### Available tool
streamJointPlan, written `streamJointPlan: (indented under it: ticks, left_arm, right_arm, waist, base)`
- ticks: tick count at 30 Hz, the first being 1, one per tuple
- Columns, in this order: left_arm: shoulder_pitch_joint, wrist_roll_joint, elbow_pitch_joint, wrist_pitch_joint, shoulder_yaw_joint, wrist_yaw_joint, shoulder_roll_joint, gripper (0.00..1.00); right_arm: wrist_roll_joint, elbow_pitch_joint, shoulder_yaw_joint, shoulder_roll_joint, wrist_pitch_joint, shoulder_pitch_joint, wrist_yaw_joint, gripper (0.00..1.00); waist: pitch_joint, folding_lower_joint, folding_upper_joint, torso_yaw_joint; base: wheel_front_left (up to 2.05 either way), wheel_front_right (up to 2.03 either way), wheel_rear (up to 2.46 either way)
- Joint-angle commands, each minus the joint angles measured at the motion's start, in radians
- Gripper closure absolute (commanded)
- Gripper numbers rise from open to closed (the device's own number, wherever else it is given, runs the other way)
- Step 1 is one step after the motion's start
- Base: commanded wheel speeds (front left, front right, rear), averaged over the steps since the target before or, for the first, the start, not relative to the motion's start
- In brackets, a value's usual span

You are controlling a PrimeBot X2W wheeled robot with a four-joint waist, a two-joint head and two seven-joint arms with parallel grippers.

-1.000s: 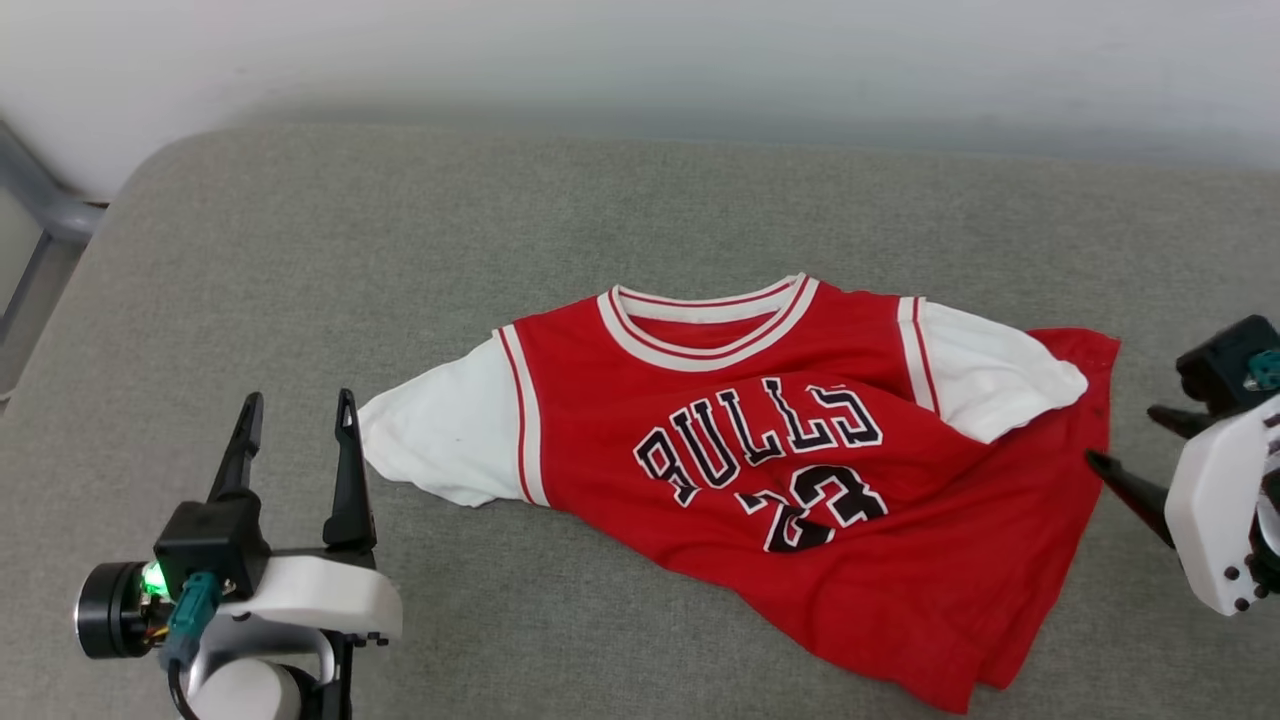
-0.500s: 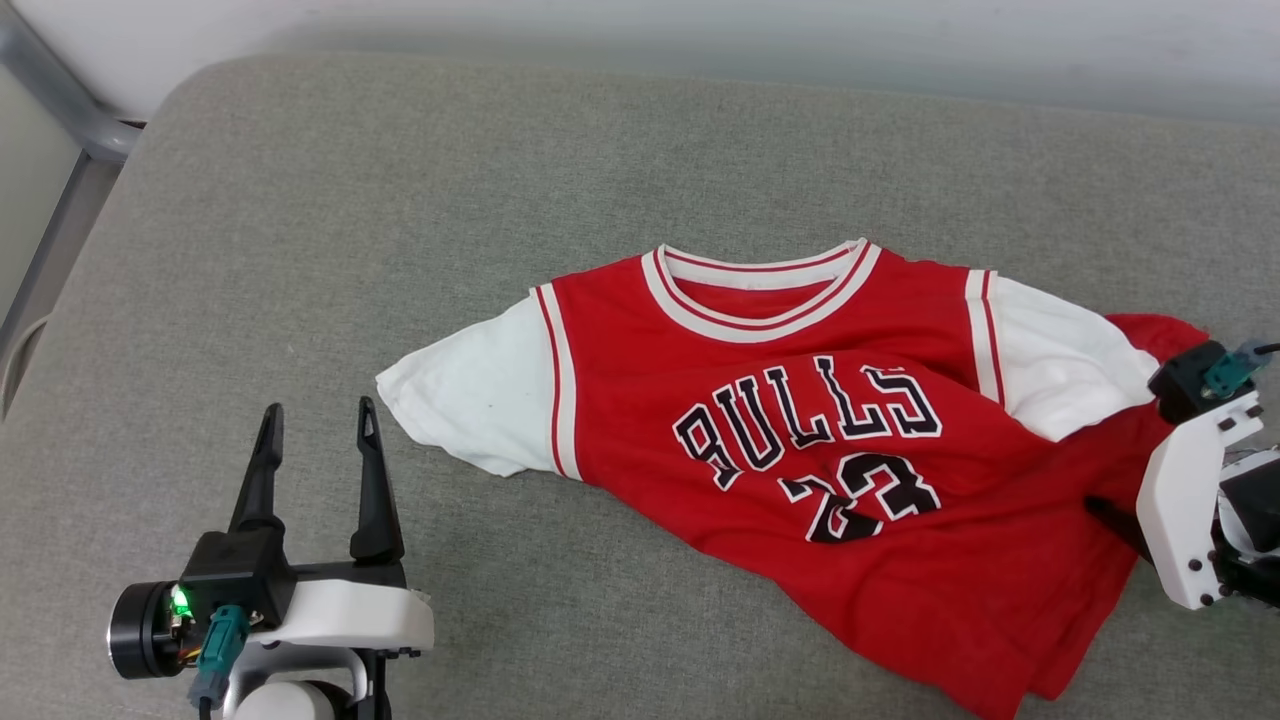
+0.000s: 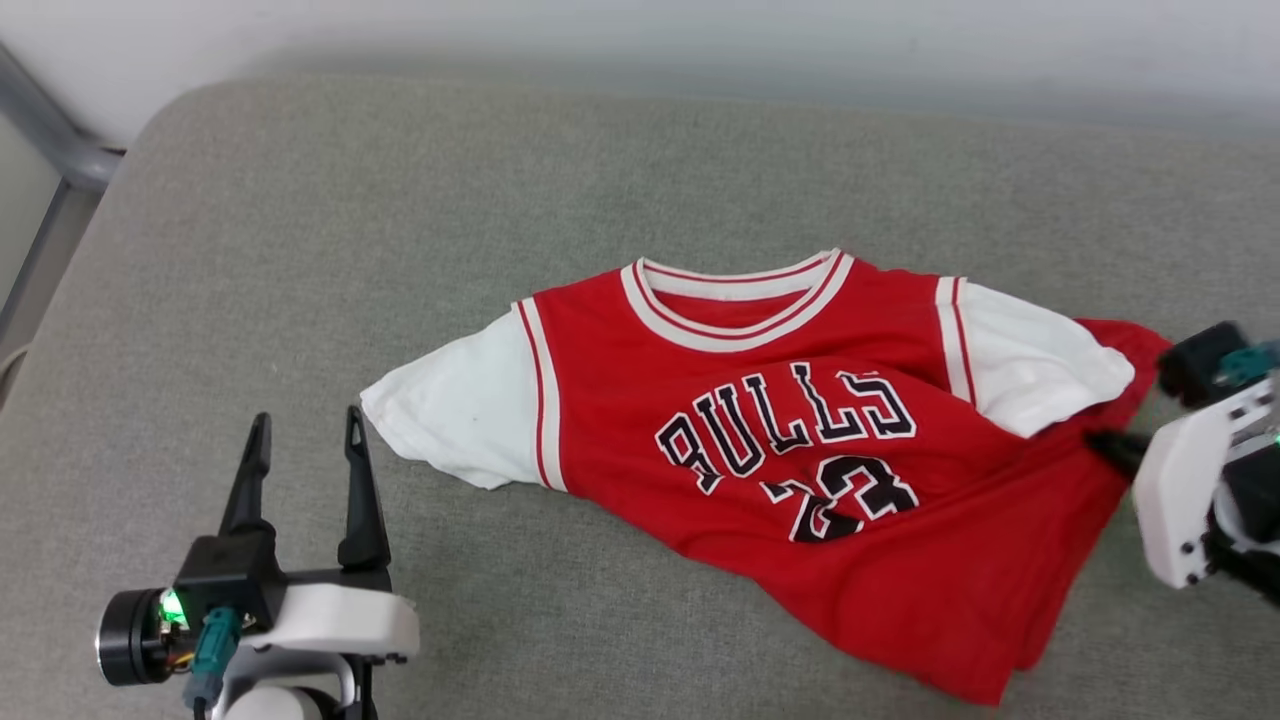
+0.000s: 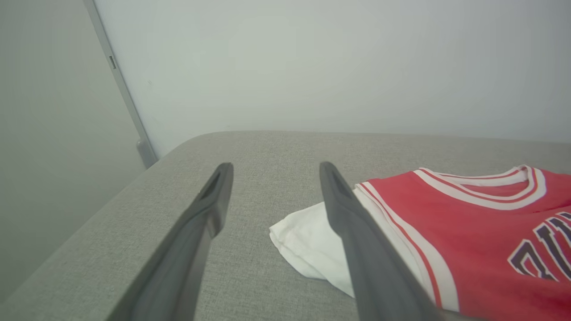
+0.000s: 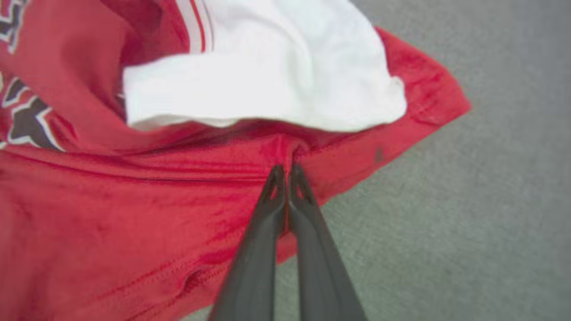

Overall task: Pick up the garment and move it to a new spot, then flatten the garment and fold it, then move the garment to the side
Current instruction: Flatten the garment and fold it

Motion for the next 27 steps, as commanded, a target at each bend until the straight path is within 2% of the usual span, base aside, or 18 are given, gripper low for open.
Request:
streamJointPlan:
  ticks: [1, 5, 9, 13, 16, 21, 25, 27]
  left_arm:
    - [0.027, 0.01, 0.0, -0.002, 0.007, -0.006, -0.008, 0.0]
    - [0.049, 0.026, 0.007, -0.002, 0.022, -0.024, -0.018, 0.0]
    - [0.065, 0.034, 0.013, -0.002, 0.033, -0.033, -0.021, 0.0]
    - [0.085, 0.044, 0.011, -0.002, 0.041, -0.04, -0.029, 0.0]
    - [0.094, 0.05, 0.013, -0.002, 0.046, -0.049, -0.032, 0.0]
    - [0.098, 0.058, 0.021, -0.002, 0.048, -0.059, -0.04, 0.0]
    - [0.098, 0.062, 0.025, -0.002, 0.049, -0.066, -0.044, 0.0]
    - [0.097, 0.063, 0.028, -0.002, 0.051, -0.07, -0.046, 0.0]
  right_arm:
    - [0.018, -0.031, -0.02, -0.026, -0.031, 0.008, -0.001, 1.0]
    - [0.02, -0.127, -0.08, -0.083, -0.073, 0.072, -0.001, 1.0]
    - [0.009, -0.222, -0.141, -0.11, -0.075, 0.16, -0.001, 1.0]
    - [-0.02, -0.344, -0.254, -0.093, -0.055, 0.32, -0.001, 1.0]
    - [-0.058, -0.429, -0.337, -0.042, -0.023, 0.462, -0.001, 1.0]
    - [-0.105, -0.529, -0.436, 0.087, 0.045, 0.683, -0.001, 1.0]
    - [-0.12, -0.541, -0.447, 0.191, 0.086, 0.813, -0.001, 1.0]
    - [-0.115, -0.53, -0.442, 0.221, 0.102, 0.855, -0.001, 1.0]
  waist:
    - [-0.028, -0.0001, -0.0001, -0.013]
    - [-0.061, -0.0001, -0.0001, -0.029]
    - [-0.081, -0.0001, -0.0001, -0.041]
    - [-0.103, -0.0001, -0.0001, -0.057]
    - [-0.114, -0.0001, -0.0001, -0.068]
    - [-0.123, -0.0001, -0.0001, -0.074]
    - [-0.125, -0.0001, -0.0001, -0.072]
    - [-0.124, -0.0001, -0.0001, -0.072]
  base:
    - [0.0, 0.0, 0.0]
    - [0.0, 0.0, 0.0]
    - [0.0, 0.0, 0.0]
    - [0.0, 0.0, 0.0]
    - [0.0, 0.0, 0.0]
    - [0.0, 0.0, 0.0]
    - [0.0, 0.0, 0.0]
    - [0.0, 0.0, 0.0]
